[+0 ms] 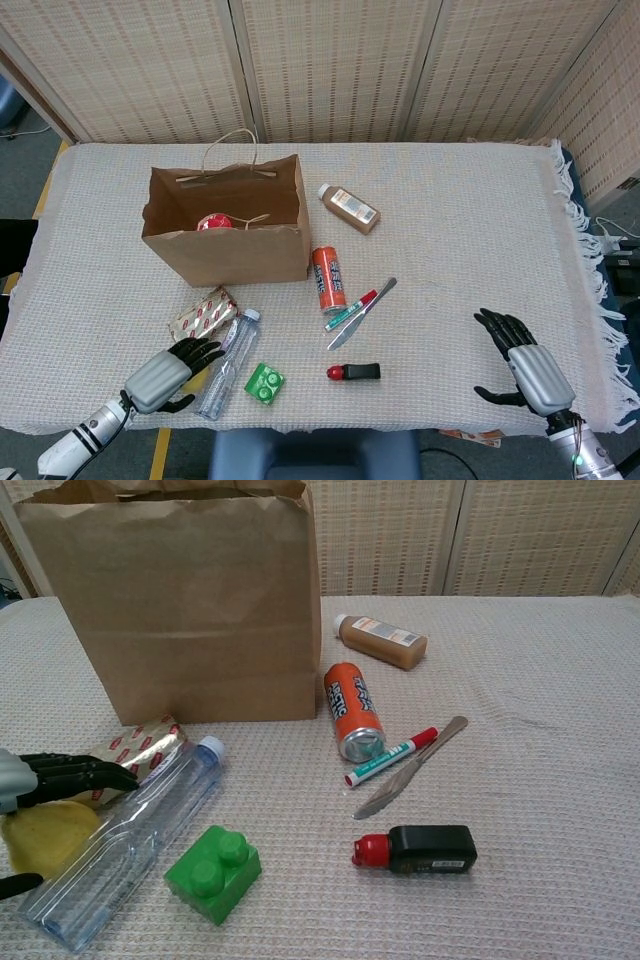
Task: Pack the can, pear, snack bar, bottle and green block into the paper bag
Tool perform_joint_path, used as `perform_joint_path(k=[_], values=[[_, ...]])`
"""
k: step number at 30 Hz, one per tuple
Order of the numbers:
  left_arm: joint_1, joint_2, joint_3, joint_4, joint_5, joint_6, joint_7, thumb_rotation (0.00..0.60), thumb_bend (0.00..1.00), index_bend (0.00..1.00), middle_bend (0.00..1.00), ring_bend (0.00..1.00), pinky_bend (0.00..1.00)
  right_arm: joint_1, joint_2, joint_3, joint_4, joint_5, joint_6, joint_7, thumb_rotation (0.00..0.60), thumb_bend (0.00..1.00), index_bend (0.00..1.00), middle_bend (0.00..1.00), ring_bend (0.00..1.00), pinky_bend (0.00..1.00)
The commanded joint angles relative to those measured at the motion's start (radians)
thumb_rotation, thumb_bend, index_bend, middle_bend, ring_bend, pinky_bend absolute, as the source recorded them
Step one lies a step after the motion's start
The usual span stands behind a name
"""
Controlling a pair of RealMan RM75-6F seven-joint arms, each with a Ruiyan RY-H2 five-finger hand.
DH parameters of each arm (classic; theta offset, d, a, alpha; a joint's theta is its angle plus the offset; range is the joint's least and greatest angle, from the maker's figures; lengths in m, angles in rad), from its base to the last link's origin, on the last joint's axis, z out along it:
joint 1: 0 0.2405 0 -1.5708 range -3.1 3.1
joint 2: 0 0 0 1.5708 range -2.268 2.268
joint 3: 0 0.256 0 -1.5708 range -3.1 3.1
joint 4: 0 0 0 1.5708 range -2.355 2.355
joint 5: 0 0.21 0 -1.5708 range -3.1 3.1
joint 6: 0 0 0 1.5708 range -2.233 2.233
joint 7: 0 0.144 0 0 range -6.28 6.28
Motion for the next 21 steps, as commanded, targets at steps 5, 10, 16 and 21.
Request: perform_joint_path(k=[5,10,16,21], values=[[-0.011,-0.023,-0.012,0.048,-0.07,-0.051,0.02,0.6,0.35,0.05,0.0,0.01,0.17,0.002,0.004,-0.001,-0.003,0.003,-0.006,0.004,0.6,0.05,0.0,0.0,0.0,0.0],[-0.005,-0.026,-0.01,0.054,-0.099,-0.057,0.003,0.6,0.44,0.26,0.15,0.16,0.36,0.003,0.004,-0.001,-0.006,0.006,-0.01,0.002,0.6,0.05,0.0,0.0,0.0,0.0],[0.005,-0.038,-0.012,0.063,-0.086,-0.009,-0.001,0.6,0.59,0.59,0.53,0.51,0.67,0.002,0.004,-0.002,-0.008,0.009,-0.012,0.001,0.6,0.05,0.0,0.0,0.0,0.0],[0.015,-0.034,-0.037,0.06,-0.09,0.049,-0.002,0.6,0.63,0.66,0.63,0.6,0.72,0.002,0.005,0.0,-0.009,0.011,-0.011,0.002,0.6,0.05,0.0,0.0,0.0,0.0]])
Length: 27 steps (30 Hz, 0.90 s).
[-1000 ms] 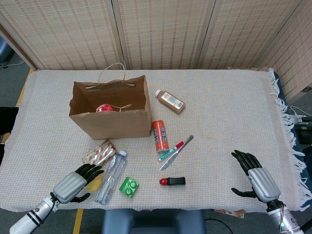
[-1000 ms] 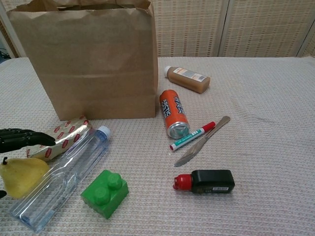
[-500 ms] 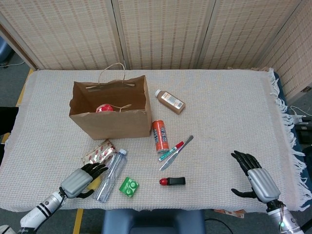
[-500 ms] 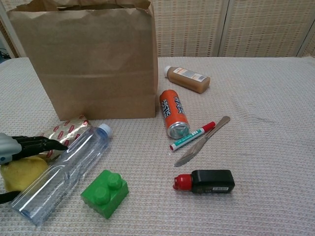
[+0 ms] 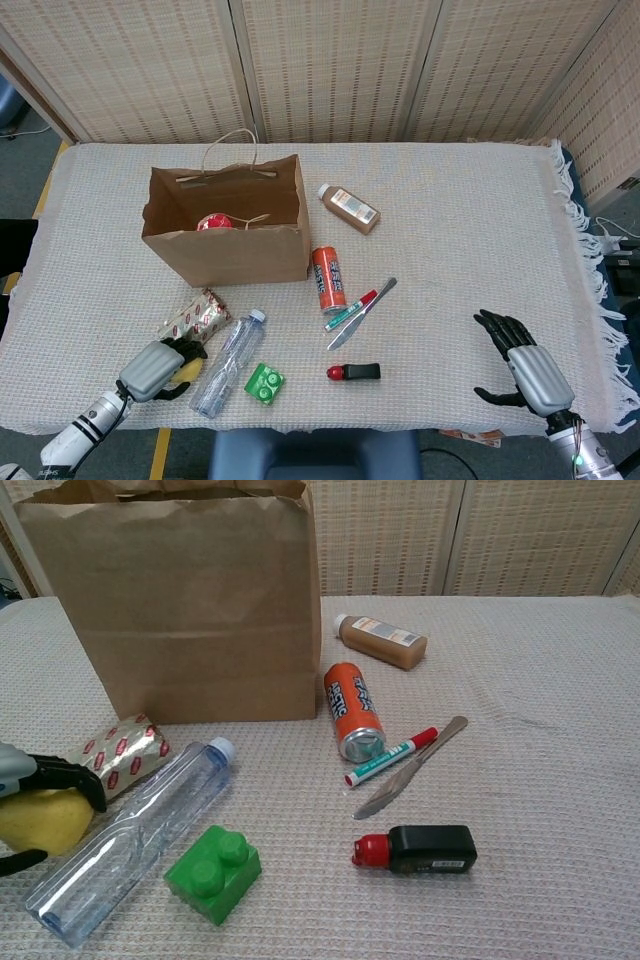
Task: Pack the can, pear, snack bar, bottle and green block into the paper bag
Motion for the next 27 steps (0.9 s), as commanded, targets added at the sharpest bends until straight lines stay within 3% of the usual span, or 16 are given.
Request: perform_joint_path(k=[1,8,11,17,20,23,27], values=[[0.007,0.01,-0.023,-0.01,-0.009,0.036,-0.003,0.6,0.63,0.67,0.64,0.61,0.73,0.0,0.0,0.001,0.0,0.0,0.001,0.001,0.6,0.05,0.0,0.0,0.0,0.0],[0.024,0.048,-0.077,-0.058,-0.036,0.128,-0.032,0.6,0.64,0.68,0.66,0.63,0.73,0.0,0.0,0.002,0.002,0.002,0.002,0.005,0.6,0.04,0.0,0.0,0.0,0.0],[0.077,0.052,-0.233,-0.099,-0.191,0.296,-0.083,0.6,0.64,0.68,0.66,0.63,0.72,-0.001,0.0,0.003,0.002,0.002,0.004,0.006,0.6,0.05,0.0,0.0,0.0,0.0],[0.096,0.077,-0.444,-0.206,-0.444,0.351,-0.233,0.6,0.64,0.67,0.65,0.63,0.72,-0.001,-0.001,0.005,0.001,0.005,0.003,0.01,0.6,0.05,0.0,0.0,0.0,0.0],[0.081,0.105,-0.538,-0.25,-0.517,0.358,-0.264,0.6,0.64,0.67,0.65,0.63,0.72,0.0,-0.001,0.005,0.001,0.005,0.001,0.011,0.6,0.05,0.0,0.0,0.0,0.0],[0.054,0.122,-0.608,-0.284,-0.559,0.351,-0.276,0.6,0.64,0.67,0.65,0.63,0.71,0.0,-0.002,0.005,0.0,0.004,0.001,0.008,0.6,0.05,0.0,0.0,0.0,0.0],[0.001,0.134,-0.643,-0.32,-0.564,0.309,-0.24,0.6,0.64,0.67,0.65,0.63,0.71,0.0,-0.003,0.004,-0.001,0.005,-0.001,0.005,0.6,0.05,0.0,0.0,0.0,0.0]])
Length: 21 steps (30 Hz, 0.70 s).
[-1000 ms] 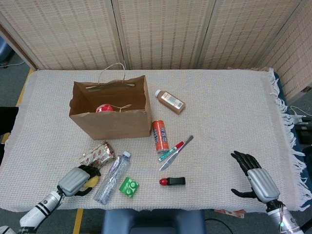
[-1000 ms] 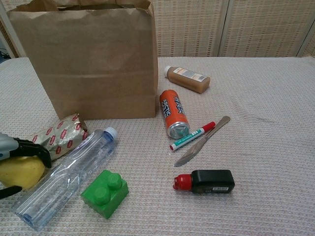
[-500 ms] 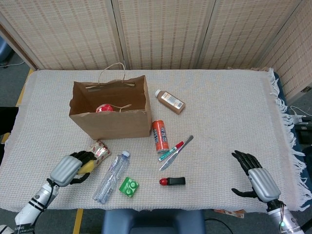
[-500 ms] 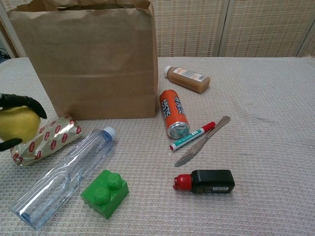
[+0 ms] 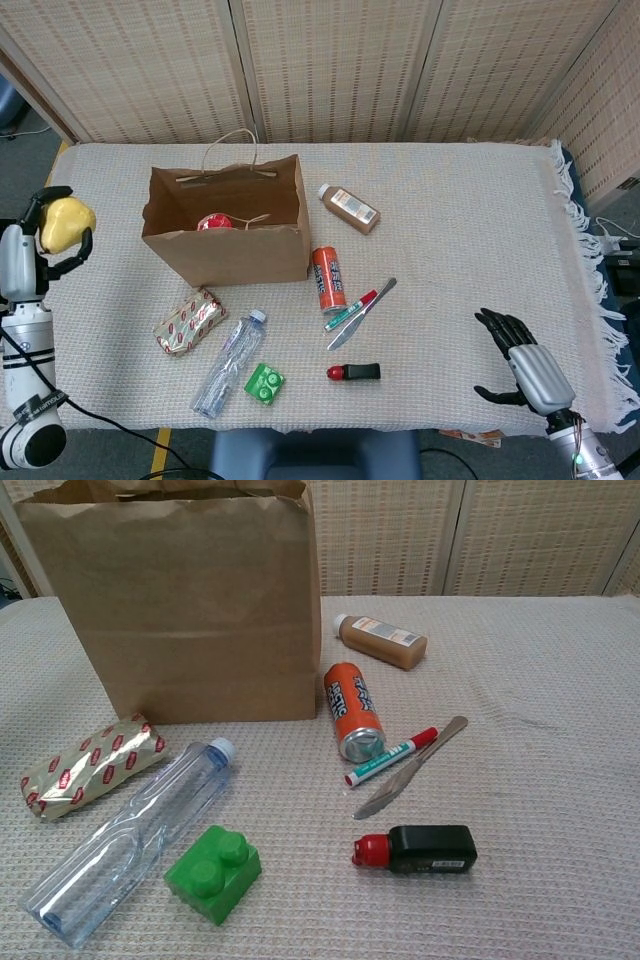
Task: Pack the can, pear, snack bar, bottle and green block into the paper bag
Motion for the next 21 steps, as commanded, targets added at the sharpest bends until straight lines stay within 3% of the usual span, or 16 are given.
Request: perform_joint_path(k=[1,11,19,21], values=[[-0.06,0.014,-0.026,-0.027,0.009,-0.037,0.03,0.6,0.64,0.67,0.65,0.63,0.71,0.0,-0.001,0.0,-0.001,0.001,-0.001,-0.001,0.6,0.05,0.0,0.0,0.0,0.0],[-0.283,-0.13,0.04,0.174,0.114,-0.18,0.256,0.6,0.63,0.66,0.65,0.63,0.71,0.001,0.001,-0.005,-0.01,-0.001,-0.008,-0.004,0.6,0.05,0.0,0.0,0.0,0.0],[-0.4,-0.242,0.037,0.244,0.099,-0.234,0.329,0.6,0.6,0.65,0.64,0.62,0.7,0.006,0.012,-0.007,-0.015,-0.001,-0.017,0.015,0.6,0.05,0.0,0.0,0.0,0.0],[-0.422,-0.258,0.049,0.255,0.083,-0.266,0.36,0.6,0.53,0.58,0.6,0.57,0.67,0.008,0.014,-0.007,-0.017,0.003,-0.023,0.017,0.6,0.05,0.0,0.0,0.0,0.0]])
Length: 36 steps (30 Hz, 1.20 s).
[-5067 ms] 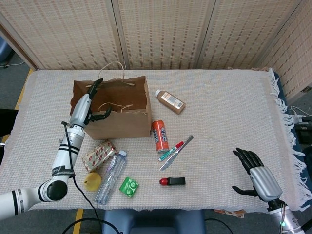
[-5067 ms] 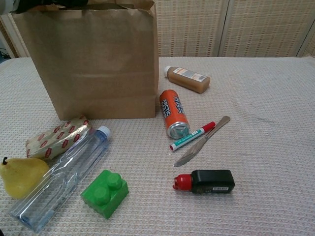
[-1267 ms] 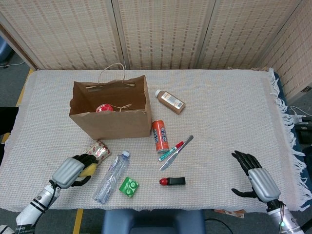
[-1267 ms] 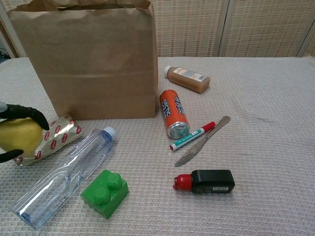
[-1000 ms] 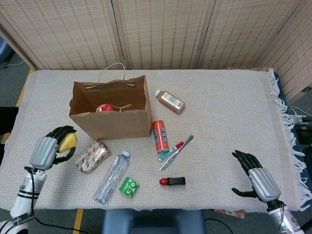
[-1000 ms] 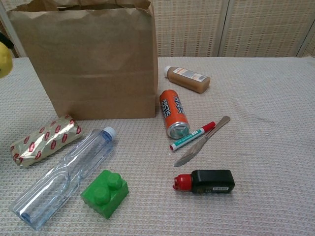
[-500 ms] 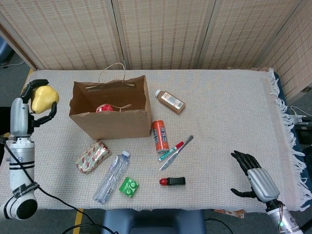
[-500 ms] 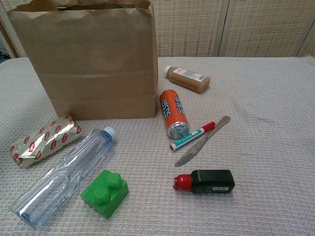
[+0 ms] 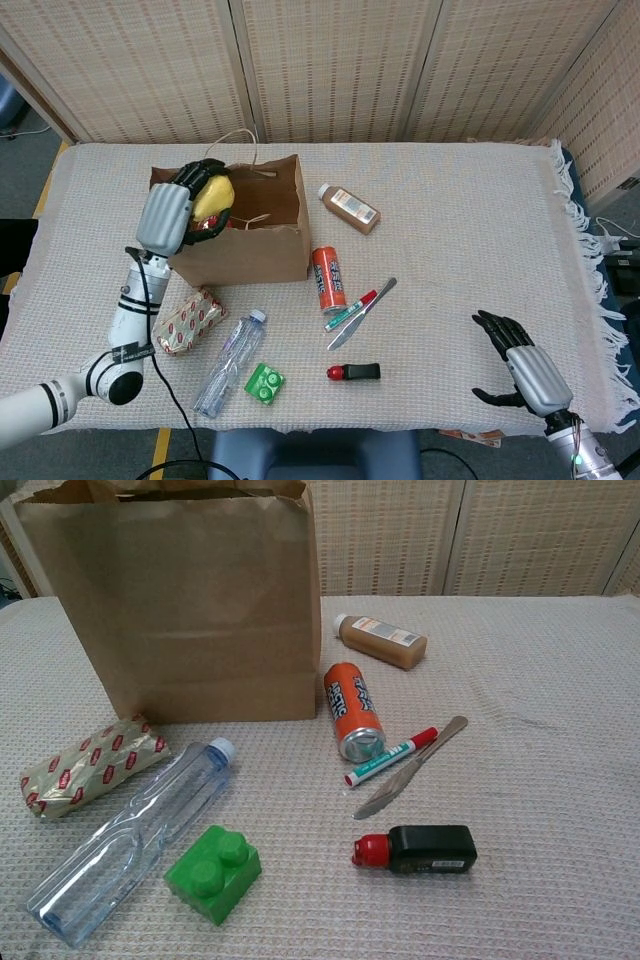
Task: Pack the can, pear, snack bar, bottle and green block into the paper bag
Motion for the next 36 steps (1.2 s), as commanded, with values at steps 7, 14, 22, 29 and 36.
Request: perform_joint_path(k=[7,14,22,29,36], values=[[-0.066,-0.035,0.033,-0.014,-0.122,-0.127,0.117,0.6,0.37,0.23,0.2,0.17,0.34,0.006,0.014,-0.004,-0.013,0.008,-0.018,-0.001,0.6,0.05,0.0,0.0,0.0,0.0],[-0.055,-0.011,0.038,-0.054,-0.131,-0.119,0.095,0.6,0.37,0.12,0.09,0.08,0.25,0.008,0.015,-0.003,-0.016,0.013,-0.024,-0.008,0.6,0.04,0.0,0.0,0.0,0.0],[-0.046,0.029,0.038,-0.098,-0.111,-0.107,0.071,0.6,0.35,0.04,0.03,0.05,0.22,0.006,0.009,-0.002,-0.016,0.019,-0.023,-0.025,0.6,0.04,0.0,0.0,0.0,0.0],[-0.028,0.052,0.04,-0.137,-0.108,-0.069,0.071,0.6,0.34,0.04,0.03,0.05,0.21,0.003,0.009,0.0,-0.013,0.02,-0.017,-0.028,0.6,0.05,0.0,0.0,0.0,0.0],[0.058,0.124,0.04,-0.196,-0.073,0.022,-0.007,0.6,0.42,0.1,0.06,0.07,0.23,0.002,0.012,0.001,-0.011,0.019,-0.013,-0.017,0.6,0.05,0.0,0.0,0.0,0.0]])
